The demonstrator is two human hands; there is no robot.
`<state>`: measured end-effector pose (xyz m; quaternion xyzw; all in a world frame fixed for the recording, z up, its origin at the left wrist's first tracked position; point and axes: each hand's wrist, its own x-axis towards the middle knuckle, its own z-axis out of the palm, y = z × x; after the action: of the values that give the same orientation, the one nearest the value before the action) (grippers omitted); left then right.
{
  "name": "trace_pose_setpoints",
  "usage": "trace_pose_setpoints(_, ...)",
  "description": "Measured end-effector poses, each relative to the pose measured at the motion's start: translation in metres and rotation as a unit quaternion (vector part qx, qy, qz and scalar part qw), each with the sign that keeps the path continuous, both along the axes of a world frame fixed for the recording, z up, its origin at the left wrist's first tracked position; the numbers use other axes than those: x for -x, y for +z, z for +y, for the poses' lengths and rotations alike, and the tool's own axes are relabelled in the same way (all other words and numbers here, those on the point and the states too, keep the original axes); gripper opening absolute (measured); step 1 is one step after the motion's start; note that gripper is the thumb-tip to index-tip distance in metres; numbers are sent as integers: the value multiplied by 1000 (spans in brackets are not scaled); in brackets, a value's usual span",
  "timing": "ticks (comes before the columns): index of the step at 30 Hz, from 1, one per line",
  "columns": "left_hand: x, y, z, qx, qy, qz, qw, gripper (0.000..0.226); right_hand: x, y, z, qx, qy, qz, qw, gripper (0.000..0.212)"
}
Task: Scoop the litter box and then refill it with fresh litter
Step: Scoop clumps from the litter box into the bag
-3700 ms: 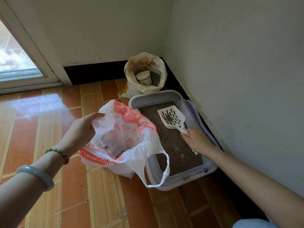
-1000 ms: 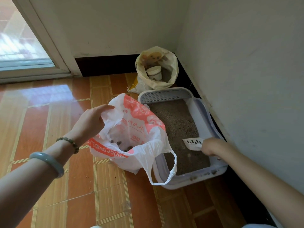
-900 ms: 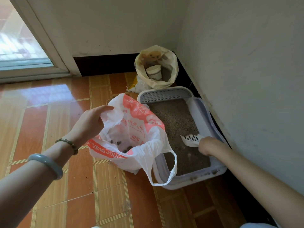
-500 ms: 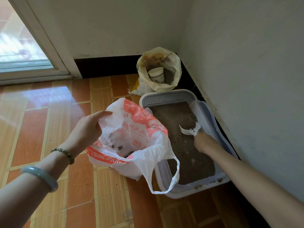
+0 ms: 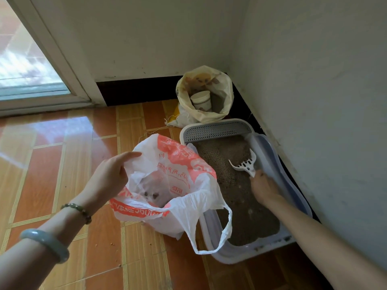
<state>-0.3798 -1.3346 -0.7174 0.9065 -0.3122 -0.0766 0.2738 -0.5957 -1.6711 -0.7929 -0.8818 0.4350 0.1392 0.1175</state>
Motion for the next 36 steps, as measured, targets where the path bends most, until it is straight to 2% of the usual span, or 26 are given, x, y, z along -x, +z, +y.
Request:
trace_pose_setpoints(8, 1, 3, -2, -14, 4, 0, 1000, 47, 21, 22, 3, 17, 43, -41, 998, 29)
trace_pose_setpoints(12, 2, 8, -9, -22, 1, -3, 1000, 47, 24, 41, 17, -12, 51, -30, 998, 25)
trace_pose_setpoints(16, 5, 15, -16, -39, -11, -28, 999, 49, 30, 54, 22, -36, 9, -44, 998, 27)
trace_pose_setpoints(20, 7, 18, -19, -46, -7, -37, 998, 56, 39, 63, 19, 8, 42, -69, 997, 31)
trace_pose_setpoints(28, 4, 14, -14, -51, -23, -29, 998, 53, 41, 87, 11, 71, 95, -41, 992, 24)
trace_pose_setpoints(36, 9, 15, -18, -51, -34, -40, 997, 54, 47, 91, 2, 81, 111, -34, 990, 27)
